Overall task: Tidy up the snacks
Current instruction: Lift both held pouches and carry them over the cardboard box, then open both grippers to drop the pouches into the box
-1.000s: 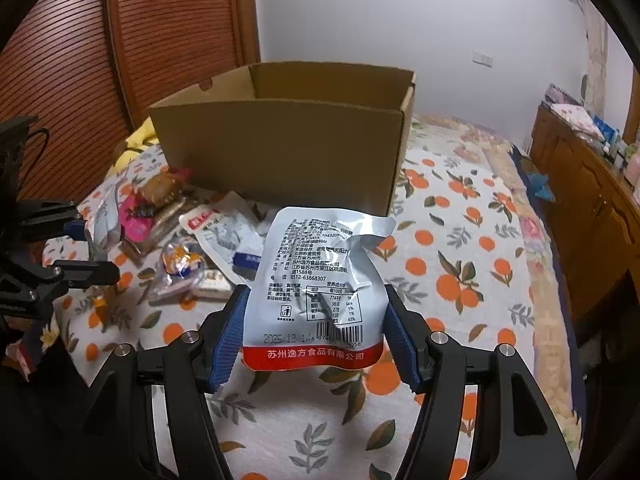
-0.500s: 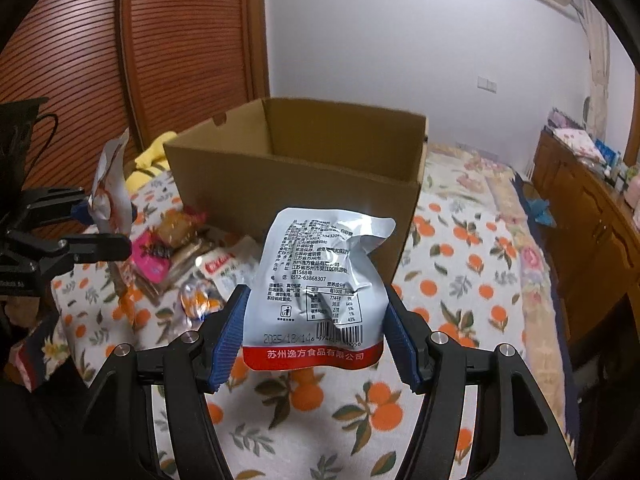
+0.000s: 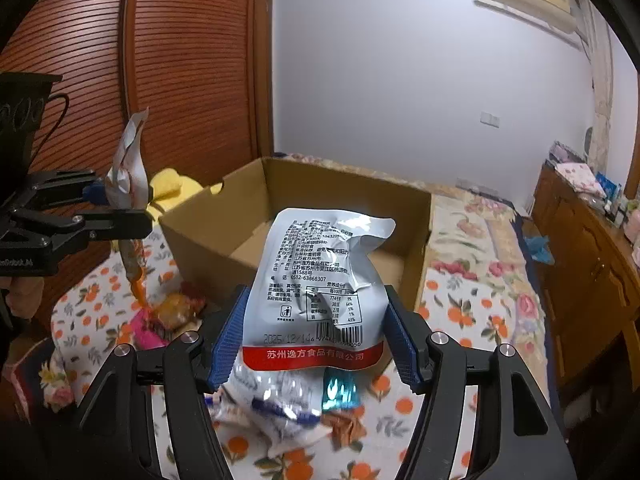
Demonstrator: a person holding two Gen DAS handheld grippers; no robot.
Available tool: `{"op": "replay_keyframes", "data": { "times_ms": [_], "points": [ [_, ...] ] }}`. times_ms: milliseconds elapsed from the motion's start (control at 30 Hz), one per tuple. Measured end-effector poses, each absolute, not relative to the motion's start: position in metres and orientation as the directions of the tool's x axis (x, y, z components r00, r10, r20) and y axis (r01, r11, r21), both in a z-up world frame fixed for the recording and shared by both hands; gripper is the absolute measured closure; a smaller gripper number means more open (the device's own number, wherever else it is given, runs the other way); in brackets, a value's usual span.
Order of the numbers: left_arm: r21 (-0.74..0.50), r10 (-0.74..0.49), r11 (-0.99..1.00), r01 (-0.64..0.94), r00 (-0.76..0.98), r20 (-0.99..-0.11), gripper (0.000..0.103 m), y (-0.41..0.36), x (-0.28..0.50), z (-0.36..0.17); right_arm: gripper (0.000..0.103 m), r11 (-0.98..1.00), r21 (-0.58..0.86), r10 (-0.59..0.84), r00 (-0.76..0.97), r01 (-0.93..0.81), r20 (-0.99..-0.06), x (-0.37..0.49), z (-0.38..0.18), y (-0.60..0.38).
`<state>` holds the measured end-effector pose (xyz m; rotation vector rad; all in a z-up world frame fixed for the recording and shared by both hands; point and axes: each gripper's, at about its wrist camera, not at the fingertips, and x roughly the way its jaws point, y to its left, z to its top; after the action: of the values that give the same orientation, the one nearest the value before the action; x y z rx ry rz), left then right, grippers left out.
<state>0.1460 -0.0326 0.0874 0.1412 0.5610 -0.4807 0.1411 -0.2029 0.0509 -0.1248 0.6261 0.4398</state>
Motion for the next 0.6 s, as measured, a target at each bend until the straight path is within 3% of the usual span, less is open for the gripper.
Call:
{"op": "replay_keyframes", "data": {
  "times_ms": [600],
  "points": [
    [0.027, -0.327, 0.913, 0.407, 0.771, -0.546, 0.06, -0.025, 0.215, 0.089, 0.037, 0.91, 0.048, 0.358, 0.72, -0.412, -0.594, 0.215, 0.052, -0.187]
  ]
}}
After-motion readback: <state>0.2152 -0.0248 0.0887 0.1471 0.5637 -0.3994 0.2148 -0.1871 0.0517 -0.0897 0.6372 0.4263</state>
